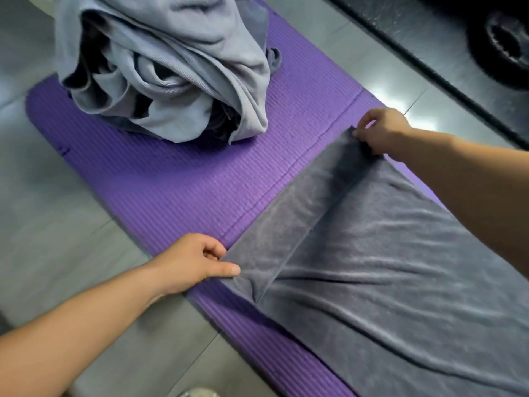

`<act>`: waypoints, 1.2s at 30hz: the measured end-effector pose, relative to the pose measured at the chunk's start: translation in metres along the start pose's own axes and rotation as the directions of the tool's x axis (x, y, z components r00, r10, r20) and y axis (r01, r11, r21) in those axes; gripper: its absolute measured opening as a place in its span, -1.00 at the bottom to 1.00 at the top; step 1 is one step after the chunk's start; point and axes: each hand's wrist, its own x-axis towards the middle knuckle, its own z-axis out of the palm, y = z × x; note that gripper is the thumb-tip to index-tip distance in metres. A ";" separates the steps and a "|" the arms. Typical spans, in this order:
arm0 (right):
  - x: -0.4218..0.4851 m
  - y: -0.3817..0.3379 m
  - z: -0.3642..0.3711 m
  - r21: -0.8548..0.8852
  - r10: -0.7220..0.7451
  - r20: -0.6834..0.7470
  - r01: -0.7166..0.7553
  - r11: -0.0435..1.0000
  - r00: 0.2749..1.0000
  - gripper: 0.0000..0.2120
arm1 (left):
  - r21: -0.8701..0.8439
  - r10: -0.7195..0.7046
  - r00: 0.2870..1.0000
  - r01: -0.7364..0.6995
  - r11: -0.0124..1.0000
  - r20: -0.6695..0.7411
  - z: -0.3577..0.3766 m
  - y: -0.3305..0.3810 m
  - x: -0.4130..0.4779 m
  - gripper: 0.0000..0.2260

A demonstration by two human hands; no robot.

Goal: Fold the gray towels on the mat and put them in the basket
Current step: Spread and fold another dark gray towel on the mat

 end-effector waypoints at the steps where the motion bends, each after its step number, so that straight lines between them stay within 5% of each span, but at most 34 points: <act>1: 0.002 -0.001 -0.002 0.006 -0.024 -0.045 0.024 1.000 0.999 -0.91 | -0.016 -0.024 1.000 0.024 1.000 0.004 -0.001 0.001 0.001 -0.68; 8: 0.019 -0.035 -0.020 0.373 0.072 -0.074 -0.039 0.927 0.995 -0.80 | -0.102 0.058 0.977 -0.081 0.991 -0.207 -0.015 0.011 0.003 -0.83; 13: 0.018 -0.041 -0.026 0.392 0.003 -0.010 0.001 0.920 1.000 -0.85 | -0.280 0.158 0.948 -0.237 0.930 -0.278 -0.022 0.020 -0.005 -0.84; 18: 0.004 -0.026 -0.039 0.435 -0.102 -0.049 0.114 0.893 0.994 -0.84 | -0.149 0.339 0.914 -0.375 0.915 -0.222 -0.009 0.038 -0.015 -0.86; 22: -0.021 0.001 -0.070 0.451 -0.146 -0.034 0.146 0.881 0.989 -0.85 | 0.059 0.472 0.879 -0.469 0.881 -0.060 0.010 0.068 -0.034 -0.83; 27: -0.072 0.048 -0.118 0.570 -0.129 -0.015 0.114 0.814 0.992 -0.81 | 0.100 0.543 0.817 -0.567 0.818 0.194 0.066 0.131 -0.056 -0.79; 30: -0.110 0.082 -0.144 0.621 -0.076 -0.088 0.115 0.776 0.993 -0.71 | 0.183 0.528 0.769 -0.614 0.768 0.360 0.128 0.160 -0.059 -0.88; 36: -0.196 0.189 -0.197 0.457 0.047 -0.348 0.125 0.881 0.936 -0.72 | 0.214 0.421 0.633 -0.684 0.698 0.650 0.287 0.192 -0.089 -0.94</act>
